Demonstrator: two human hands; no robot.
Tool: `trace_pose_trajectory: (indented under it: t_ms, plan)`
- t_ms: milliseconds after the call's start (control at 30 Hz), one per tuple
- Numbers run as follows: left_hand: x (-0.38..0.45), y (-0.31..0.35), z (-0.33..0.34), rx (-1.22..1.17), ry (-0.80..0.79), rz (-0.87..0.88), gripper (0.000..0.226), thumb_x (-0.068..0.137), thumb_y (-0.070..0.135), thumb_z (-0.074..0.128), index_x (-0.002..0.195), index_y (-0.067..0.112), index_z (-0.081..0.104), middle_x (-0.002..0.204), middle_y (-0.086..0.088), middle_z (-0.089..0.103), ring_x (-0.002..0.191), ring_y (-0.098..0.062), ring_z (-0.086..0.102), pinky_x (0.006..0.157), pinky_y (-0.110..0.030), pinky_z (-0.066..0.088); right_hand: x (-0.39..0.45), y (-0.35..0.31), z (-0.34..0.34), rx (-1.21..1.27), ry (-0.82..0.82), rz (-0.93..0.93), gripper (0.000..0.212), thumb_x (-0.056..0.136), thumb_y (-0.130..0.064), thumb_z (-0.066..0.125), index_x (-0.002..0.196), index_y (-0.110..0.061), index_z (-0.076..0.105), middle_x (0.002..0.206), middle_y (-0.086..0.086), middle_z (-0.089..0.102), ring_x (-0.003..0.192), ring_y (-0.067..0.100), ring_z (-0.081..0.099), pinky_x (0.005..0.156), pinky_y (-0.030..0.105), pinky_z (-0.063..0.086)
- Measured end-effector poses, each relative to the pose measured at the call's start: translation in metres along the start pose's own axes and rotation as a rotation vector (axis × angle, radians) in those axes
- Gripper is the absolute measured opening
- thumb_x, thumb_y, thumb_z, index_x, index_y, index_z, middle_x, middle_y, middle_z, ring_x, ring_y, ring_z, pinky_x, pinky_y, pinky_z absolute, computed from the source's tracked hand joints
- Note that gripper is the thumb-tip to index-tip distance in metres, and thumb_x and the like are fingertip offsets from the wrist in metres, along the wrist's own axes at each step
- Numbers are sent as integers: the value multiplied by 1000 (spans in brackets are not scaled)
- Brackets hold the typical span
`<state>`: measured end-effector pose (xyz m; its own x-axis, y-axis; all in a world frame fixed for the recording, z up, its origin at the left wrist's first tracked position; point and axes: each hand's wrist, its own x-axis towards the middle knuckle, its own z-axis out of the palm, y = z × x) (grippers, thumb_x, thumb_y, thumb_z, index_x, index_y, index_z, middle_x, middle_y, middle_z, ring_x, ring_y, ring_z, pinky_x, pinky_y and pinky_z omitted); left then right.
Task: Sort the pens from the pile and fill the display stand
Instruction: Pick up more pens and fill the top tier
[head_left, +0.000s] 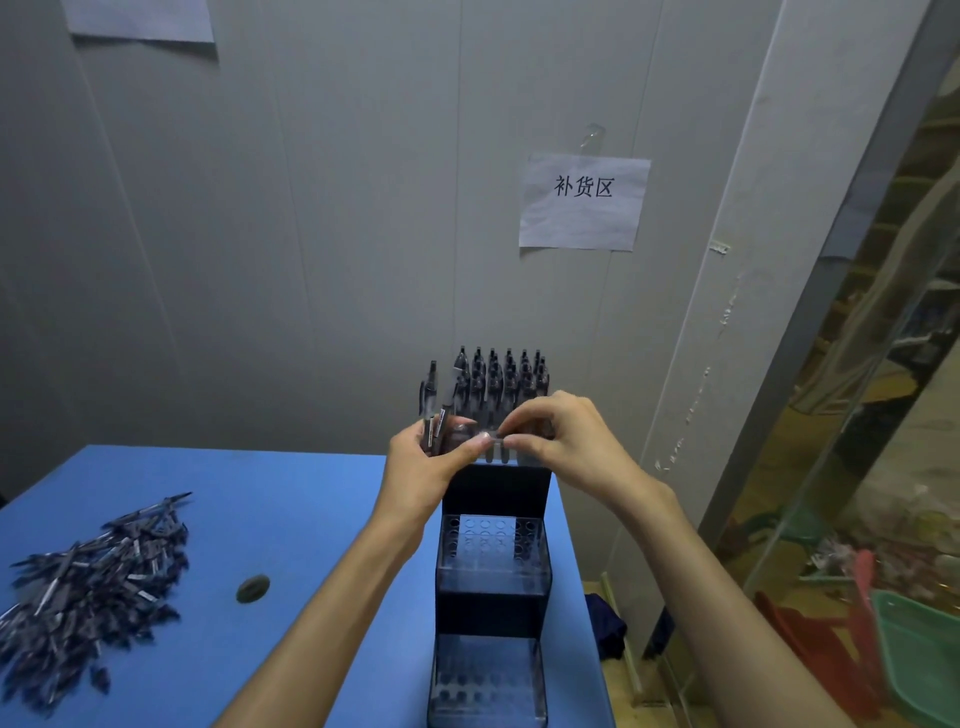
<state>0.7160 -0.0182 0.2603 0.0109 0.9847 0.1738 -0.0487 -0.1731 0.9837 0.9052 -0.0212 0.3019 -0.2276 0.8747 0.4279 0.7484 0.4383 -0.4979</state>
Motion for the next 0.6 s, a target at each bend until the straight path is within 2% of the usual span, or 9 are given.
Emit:
trace_pose_trajectory:
  t_ms: [67,133,200,267,367,467,600]
  plan:
    - [1,-1,-4,-33,14,-23,13,93,26,73,100,16,72,79,2,73,49,1,52,50,-12,39,2,8,0,34,81,71,9,85,-22,78,94,-23,77,83,-14,72,76,-5,61,69,11,42]
    - [3,-5,-10,-55,15,-47,14,98,26,65,104,16,72,76,0,70,46,-4,38,45,-16,31,4,17,-2,112,193,154,11,85,-21,78,94,-24,74,85,-13,72,79,-1,64,74,22,50]
    - [4,-9,-17,-42,-1,-61,17,102,24,59,110,16,71,75,0,68,48,-8,33,43,-17,28,5,22,-5,195,298,204,18,84,-17,80,98,-21,71,87,-9,72,81,3,67,79,26,57]
    - [4,-13,-21,-19,-15,-67,18,105,22,54,113,18,69,76,1,66,50,-8,32,44,-18,27,6,25,-7,254,388,222,26,80,-15,83,100,-21,68,86,-8,72,80,5,69,80,28,59]
    - [3,-19,-23,-7,-12,-74,19,106,22,50,115,19,67,77,0,64,51,-9,31,44,-17,27,8,27,-7,217,448,229,21,79,-17,83,92,-21,68,81,-10,72,77,5,70,79,31,60]
    - [3,-23,-23,45,11,-72,14,107,24,49,111,22,62,79,-1,63,56,-10,33,47,-16,31,10,30,-3,149,468,219,16,83,-21,81,91,-15,69,81,-6,73,78,10,70,79,35,59]
    - [2,-24,-25,65,39,-66,7,107,29,48,109,22,51,83,-1,63,64,-13,34,58,-23,34,11,32,4,42,428,208,15,85,-21,79,93,-11,72,81,-4,72,76,11,68,80,34,57]
